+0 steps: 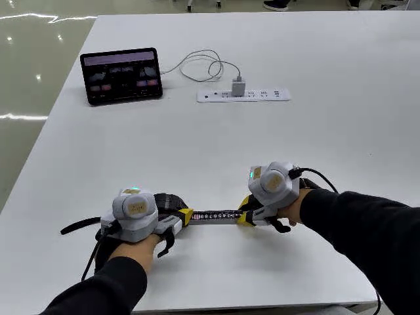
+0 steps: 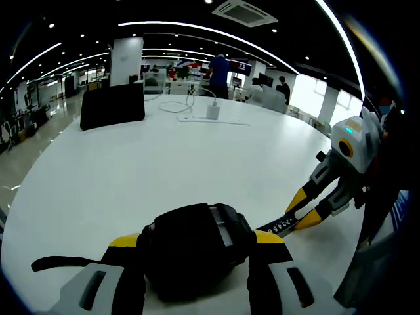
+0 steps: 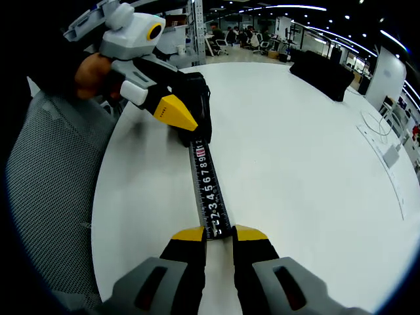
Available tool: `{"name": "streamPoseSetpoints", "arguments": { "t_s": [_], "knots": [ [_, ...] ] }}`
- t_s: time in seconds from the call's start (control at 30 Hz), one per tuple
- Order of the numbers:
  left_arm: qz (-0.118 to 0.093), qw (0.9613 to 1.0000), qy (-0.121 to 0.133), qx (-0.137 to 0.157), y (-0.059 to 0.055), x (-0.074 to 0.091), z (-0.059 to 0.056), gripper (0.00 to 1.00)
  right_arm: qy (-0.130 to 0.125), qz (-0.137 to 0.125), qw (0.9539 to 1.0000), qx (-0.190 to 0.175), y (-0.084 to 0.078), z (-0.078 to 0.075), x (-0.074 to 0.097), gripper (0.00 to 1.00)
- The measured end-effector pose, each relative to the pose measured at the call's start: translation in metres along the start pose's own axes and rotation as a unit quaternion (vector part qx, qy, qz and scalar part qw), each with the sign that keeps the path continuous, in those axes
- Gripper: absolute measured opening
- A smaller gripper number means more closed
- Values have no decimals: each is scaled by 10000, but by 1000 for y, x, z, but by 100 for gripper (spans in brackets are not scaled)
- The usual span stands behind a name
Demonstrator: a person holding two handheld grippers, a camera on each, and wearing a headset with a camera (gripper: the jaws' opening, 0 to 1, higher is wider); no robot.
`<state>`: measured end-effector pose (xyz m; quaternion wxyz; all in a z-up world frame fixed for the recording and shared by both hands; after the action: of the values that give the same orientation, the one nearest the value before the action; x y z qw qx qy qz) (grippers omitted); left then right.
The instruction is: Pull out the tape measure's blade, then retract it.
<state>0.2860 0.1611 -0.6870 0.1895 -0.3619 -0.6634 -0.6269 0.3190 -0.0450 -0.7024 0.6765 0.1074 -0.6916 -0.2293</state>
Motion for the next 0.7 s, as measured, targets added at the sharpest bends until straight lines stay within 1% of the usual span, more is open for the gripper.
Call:
{"name": "streamPoseSetpoints", "arguments": {
  "t_s": [0.7],
  "knots": [
    [4, 10000, -11, 14, 0, 0, 0, 59, 9, -56, 9999, 121, 9, 2, -6, 11]
  ]
}}
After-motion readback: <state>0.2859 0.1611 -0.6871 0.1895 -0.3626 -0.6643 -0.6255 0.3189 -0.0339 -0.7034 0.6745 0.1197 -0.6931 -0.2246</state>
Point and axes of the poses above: the centre of the closed fingertips' face, and the gripper's own axes: x roughly backward along the fingers, z roughly to its left, y roughly out of its top, the point moved 7 cm from there along x, roughly backward along the fingers, and after that the axes turned 8 degrees about z, right-handed, at the moved point
